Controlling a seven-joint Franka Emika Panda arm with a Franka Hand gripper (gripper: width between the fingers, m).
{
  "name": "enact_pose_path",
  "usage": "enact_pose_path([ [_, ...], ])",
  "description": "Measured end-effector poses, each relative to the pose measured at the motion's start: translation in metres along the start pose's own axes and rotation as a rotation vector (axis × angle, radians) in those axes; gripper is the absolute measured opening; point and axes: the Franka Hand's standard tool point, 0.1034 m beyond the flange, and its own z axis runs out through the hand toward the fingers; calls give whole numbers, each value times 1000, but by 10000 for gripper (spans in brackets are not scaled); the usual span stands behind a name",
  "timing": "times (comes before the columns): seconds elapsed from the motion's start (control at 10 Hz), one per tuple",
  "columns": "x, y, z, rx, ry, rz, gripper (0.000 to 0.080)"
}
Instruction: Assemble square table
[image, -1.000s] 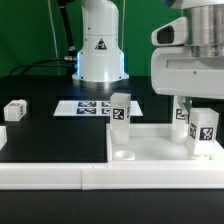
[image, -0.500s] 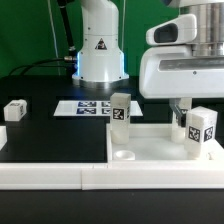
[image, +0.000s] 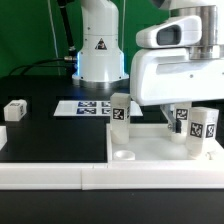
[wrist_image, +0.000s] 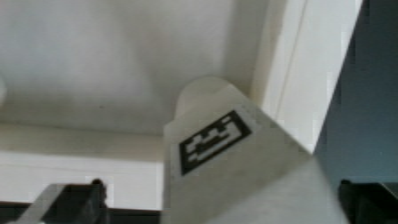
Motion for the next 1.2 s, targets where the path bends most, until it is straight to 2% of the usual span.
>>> enact_pose_path([
  [0.2,0,2,0,0,0,-16,648],
  [0.4,0,2,0,1,0,22,381],
  [0.5,0,2,0,3,0,74,381],
  [0.6,0,1,1,4,-1,165,285],
  [0.9,0,3,1,3,-2,352,286],
  [1.1,3,6,3,-7,2,628,286],
  [1.2,4,8,3,-3,2,780,286],
])
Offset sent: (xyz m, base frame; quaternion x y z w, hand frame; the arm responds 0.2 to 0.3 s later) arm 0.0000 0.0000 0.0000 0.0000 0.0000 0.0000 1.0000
